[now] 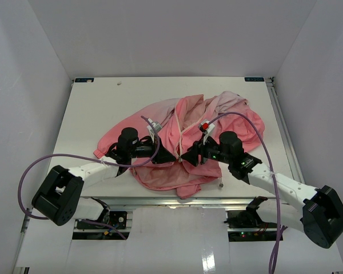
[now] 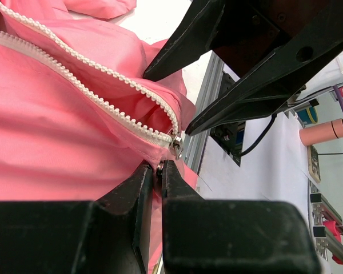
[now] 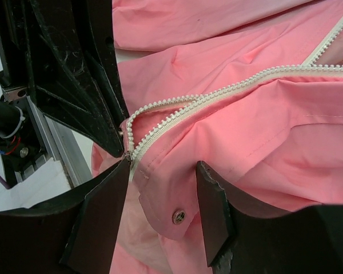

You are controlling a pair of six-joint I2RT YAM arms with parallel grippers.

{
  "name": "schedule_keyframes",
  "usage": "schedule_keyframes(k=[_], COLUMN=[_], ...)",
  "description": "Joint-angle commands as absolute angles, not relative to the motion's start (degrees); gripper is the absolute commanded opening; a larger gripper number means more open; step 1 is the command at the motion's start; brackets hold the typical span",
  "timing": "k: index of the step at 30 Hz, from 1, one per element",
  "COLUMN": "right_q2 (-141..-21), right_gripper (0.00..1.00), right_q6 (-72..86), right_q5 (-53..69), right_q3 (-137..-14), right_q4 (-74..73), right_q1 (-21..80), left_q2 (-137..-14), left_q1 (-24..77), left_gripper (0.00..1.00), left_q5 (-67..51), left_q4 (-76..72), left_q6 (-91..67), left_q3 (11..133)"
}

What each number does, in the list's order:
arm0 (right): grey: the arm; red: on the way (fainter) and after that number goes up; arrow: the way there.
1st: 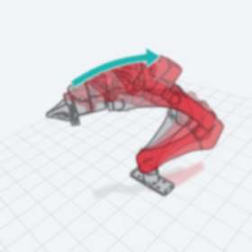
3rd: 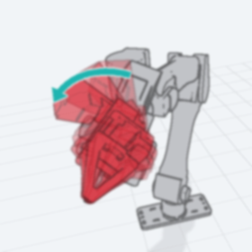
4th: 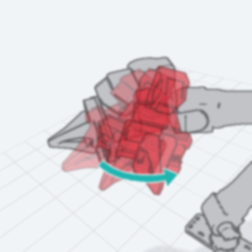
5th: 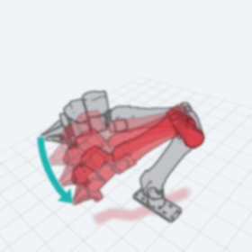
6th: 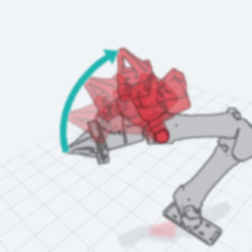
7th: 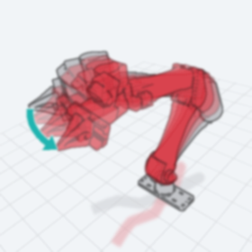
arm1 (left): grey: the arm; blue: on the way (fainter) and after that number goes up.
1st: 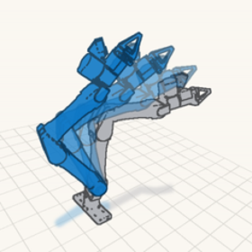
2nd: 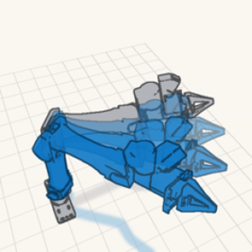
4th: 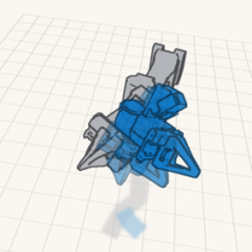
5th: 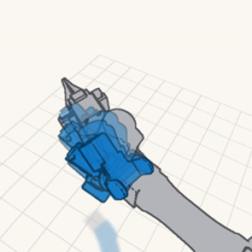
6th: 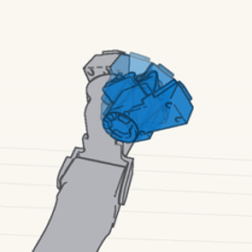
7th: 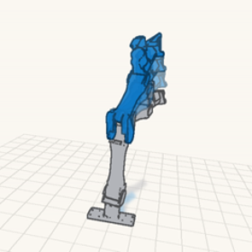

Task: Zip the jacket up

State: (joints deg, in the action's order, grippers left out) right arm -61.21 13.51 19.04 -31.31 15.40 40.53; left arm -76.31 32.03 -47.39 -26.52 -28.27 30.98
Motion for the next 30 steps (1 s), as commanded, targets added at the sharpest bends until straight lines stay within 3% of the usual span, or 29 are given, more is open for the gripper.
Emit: schedule_keyframes(k=[1,7,10,17,30], right_q2=[-62.5,-63.3,-63.3,-62.6,-61.4], right_gripper=[0.53,0.16,0.09,0.08,0.08], right_q6=[14.2,14.8,14.3,12.6,17.6], right_q5=[22.8,22.6,22.1,23.9,26.2], right_q3=[-31.2,-32.1,-33.6,-34.8,-29.9], right_q4=[21.5,22.3,20.2,18.6,29.0], right_q1=[40.7,40.7,40.7,40.8,40.8], left_q2=[-75.4,-74.9,-74.6,-76.7,-76.2], left_q1=[31.9,32.7,34.4,35.5,36.0], left_gripper=[0.0,0.0,0.0,0.0,0.0], left_q5=[-49.0,-51.7,-49.8,-49.7,-51.4], left_q4=[-27.4,-28.6,-24.5,-21.7,-22.1], left_q6=[-27.3,-26.2,-22.0,-18.9,-18.2], left_q3=[31.5,30.7,31.5,33.0,32.9])
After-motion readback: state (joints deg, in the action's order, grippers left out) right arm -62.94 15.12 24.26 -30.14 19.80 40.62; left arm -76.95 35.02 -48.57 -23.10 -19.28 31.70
